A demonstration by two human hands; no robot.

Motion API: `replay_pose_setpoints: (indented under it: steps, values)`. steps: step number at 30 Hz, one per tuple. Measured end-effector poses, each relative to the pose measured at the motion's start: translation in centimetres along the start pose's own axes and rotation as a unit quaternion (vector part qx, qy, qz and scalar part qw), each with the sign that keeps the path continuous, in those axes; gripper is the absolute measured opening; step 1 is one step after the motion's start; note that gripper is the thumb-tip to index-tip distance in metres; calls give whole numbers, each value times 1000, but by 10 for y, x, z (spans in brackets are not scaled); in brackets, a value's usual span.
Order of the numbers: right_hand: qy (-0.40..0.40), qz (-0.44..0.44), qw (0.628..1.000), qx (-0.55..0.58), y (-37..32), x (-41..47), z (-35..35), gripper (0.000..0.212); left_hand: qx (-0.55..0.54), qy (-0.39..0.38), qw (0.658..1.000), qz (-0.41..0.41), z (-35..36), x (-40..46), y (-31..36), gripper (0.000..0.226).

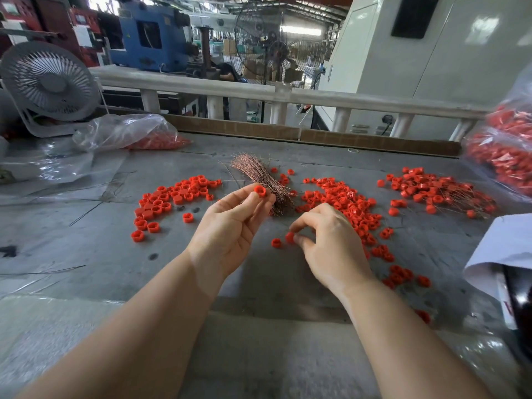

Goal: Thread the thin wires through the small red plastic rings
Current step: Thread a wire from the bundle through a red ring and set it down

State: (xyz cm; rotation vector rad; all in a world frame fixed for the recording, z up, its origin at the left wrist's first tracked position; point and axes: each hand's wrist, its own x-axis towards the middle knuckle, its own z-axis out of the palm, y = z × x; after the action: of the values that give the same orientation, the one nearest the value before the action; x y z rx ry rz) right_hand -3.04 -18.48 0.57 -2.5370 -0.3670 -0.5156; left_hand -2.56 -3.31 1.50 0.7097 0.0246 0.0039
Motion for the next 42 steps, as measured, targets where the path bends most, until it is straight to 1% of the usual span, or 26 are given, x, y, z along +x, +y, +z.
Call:
replay_pose_setpoints:
  steps: [2, 5, 9, 13, 17, 23, 24, 27, 30, 32, 34, 39, 42]
  values:
    - [1, -25, 1000, 14, -3, 0, 0, 7, 1, 2, 1000, 2, 0, 0, 0, 13]
    - [-18, -57, 998, 20, -5, -1, 1, 7, 8, 4, 1000, 3, 0, -1, 1, 15]
    - [-42, -83, 995, -22, -7, -3, 4, 13, 33, 4, 999, 4, 3, -2, 0, 14]
    - [-30, -86, 995, -38, -7, -3, 4, 11, 66, 2, 998, 2, 5, -4, -2, 12]
    - [-22, -103, 994, -27, -8, -3, 2, 5, 81, 3, 997, 2, 7, -5, -3, 11]
    - [-38, -146, 988, -42, -10, -4, 0, 7, 86, 6, 996, 0, 8, -7, -3, 12]
    - [-33, -140, 989, -20, -10, -5, 0, 8, 86, 5, 996, -1, 8, -7, -3, 12]
    - [16, -85, 990, 112, -11, -3, -2, 17, 82, 0, 997, -5, 8, -7, -2, 11]
    - [49, -31, 975, 213, -11, 0, -7, 24, 91, -3, 996, -9, 9, -8, -4, 11]
    - [62, -7, 961, 268, -11, 2, -10, 34, 107, -10, 994, -15, 10, -8, -5, 12]
    - [78, 6, 949, 306, -12, 3, -12, 36, 125, -22, 992, -21, 11, -9, -6, 12]
    - [91, 31, 922, 374, -12, 4, -13, 27, 161, -37, 986, -26, 12, -10, -9, 12]
    - [95, 30, 918, 385, -12, 4, -14, 28, 176, -43, 983, -25, 12, -11, -8, 12]
